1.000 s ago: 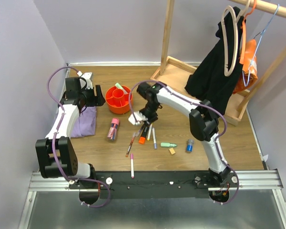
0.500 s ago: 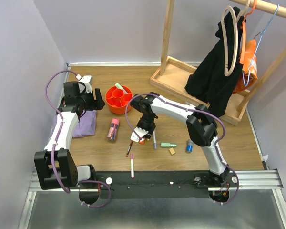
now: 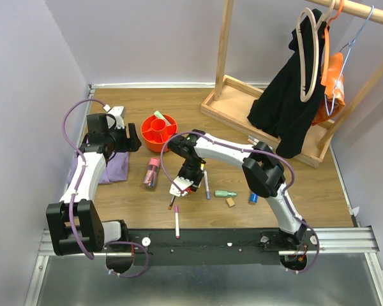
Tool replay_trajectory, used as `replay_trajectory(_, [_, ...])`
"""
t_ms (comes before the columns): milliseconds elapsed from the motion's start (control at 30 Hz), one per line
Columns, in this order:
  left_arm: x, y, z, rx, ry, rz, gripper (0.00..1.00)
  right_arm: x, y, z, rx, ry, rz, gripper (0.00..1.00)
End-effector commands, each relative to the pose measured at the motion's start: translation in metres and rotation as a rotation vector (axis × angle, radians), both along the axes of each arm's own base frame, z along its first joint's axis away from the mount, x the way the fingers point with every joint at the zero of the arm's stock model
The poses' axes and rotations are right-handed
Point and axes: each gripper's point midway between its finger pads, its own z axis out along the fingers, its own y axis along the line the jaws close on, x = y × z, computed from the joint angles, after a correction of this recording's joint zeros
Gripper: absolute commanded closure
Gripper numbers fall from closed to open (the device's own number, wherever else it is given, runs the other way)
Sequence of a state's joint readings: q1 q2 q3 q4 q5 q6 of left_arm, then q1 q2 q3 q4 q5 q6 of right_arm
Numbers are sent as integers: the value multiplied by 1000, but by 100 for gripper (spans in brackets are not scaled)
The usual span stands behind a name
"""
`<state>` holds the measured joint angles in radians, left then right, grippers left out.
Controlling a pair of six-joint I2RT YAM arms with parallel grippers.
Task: Sort the stationery into containers
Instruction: Pick up the pen from the center of the board, then place the stationery in the storage box.
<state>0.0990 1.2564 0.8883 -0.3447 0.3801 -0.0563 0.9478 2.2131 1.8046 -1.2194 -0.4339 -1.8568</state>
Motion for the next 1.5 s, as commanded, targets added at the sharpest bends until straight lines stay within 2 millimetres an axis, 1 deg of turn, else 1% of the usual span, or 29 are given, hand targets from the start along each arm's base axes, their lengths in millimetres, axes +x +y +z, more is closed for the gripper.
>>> replay_trajectory(0, [-4, -3, 3, -16, -20, -16, 19, -2, -1, -12, -46, 4, 0, 48])
replay_trajectory(133, [-6, -3, 1, -15, -15, -14, 19, -4, -4, -18, -68, 12, -15, 49])
replay_trajectory(233, [-7, -3, -3, -16, -6, -14, 19, -6, -7, -24, -86, 20, -34, 53])
replay_trajectory(267, [-7, -3, -4, -17, -5, -15, 19, -6, -7, -26, -92, 23, -43, 61])
replay_trajectory(333, [-7, -3, -6, -16, 1, -15, 19, -8, -8, -27, -102, 38, -71, 71])
replay_trajectory(367, [-7, -3, -7, -16, 7, -15, 19, -9, -8, -26, -102, 41, -78, 80])
replay_trajectory(500, [-10, -2, -11, -13, 31, -23, 19, -3, 0, -15, -74, 26, -138, 90])
replay_trajectory(567, [-9, 2, -7, -29, 27, -16, 19, 10, 8, -3, -39, -1, -176, 93])
replay_trajectory(633, [-7, 5, 1, -39, 15, -24, 19, 24, 13, 12, -16, -1, -250, 95])
replay_trajectory(667, [-6, 8, 3, -50, 18, -27, 19, 37, 31, 35, 57, -9, -275, 97])
replay_trajectory(733, [-5, 10, 12, -50, 22, -37, 19, 53, 38, 59, 97, 14, -377, 98])
replay_trajectory(767, [-4, 14, 10, -28, 22, -54, 19, 63, 51, 82, 172, 24, -402, 99])
replay_trajectory(867, [0, 16, 18, -11, 11, -105, 20, 85, 59, 117, 270, 38, -514, 99])
replay_trajectory(900, [-1, 13, 20, -12, 7, -131, 20, 92, 62, 134, 317, 28, -543, 99])
replay_trajectory(933, [4, 15, 25, 7, -11, -132, 20, 108, 65, 150, 382, 20, -617, 99])
replay_trajectory(967, [6, 18, 26, 20, -16, -126, 20, 115, 66, 159, 420, 27, -648, 99])
replay_trajectory(1000, [10, 20, 28, 39, -32, -125, 20, 122, 64, 181, 479, 19, -676, 99])
replay_trajectory(1033, [15, 24, 34, 59, -43, -115, 20, 144, 60, 189, 544, 2, -719, 99])
replay_trajectory(1100, [22, 28, 33, 78, -34, -113, 20, 159, 56, 208, 620, 32, -795, 99])
replay_trajectory(1133, [28, 31, 41, 95, -48, -101, 20, 181, 49, 223, 715, 19, -834, 99])
replay_trajectory(1200, [38, 34, 39, 91, -32, -75, 20, 193, 47, 239, 810, 157, -944, 99])
replay_trajectory(1233, [44, 34, 46, 77, -40, -59, 20, 218, 44, 272, 970, 150, -954, 99])
replay_trajectory(1267, [48, 34, 43, 66, -27, -51, 20, 215, 44, 262, 956, 335, -1047, 99])
replay_trajectory(1300, [51, 34, 43, 57, -21, -43, 20, 222, 44, 270, 998, 406, -1080, 99])
replay_trajectory(1333, [56, 35, 49, 50, -30, -28, 20, 237, 40, 296, 1126, 428, -1051, 99])
replay_trajectory(1367, [60, 34, 46, 30, -11, -9, 20, 240, 44, 290, 1095, 595, -1127, 99])
replay_trajectory(1400, [60, 33, 46, 18, 4, -4, 20, 246, 45, 290, 1101, 661, -1147, 99])
replay_trajectory(1433, [65, 32, 52, 17, -8, -6, 20, 252, 45, 299, 1134, 694, -1128, 99])
replay_trajectory(1467, [66, 29, 50, 22, 1, -21, 20, 257, 50, 279, 1073, 790, -1166, 99])
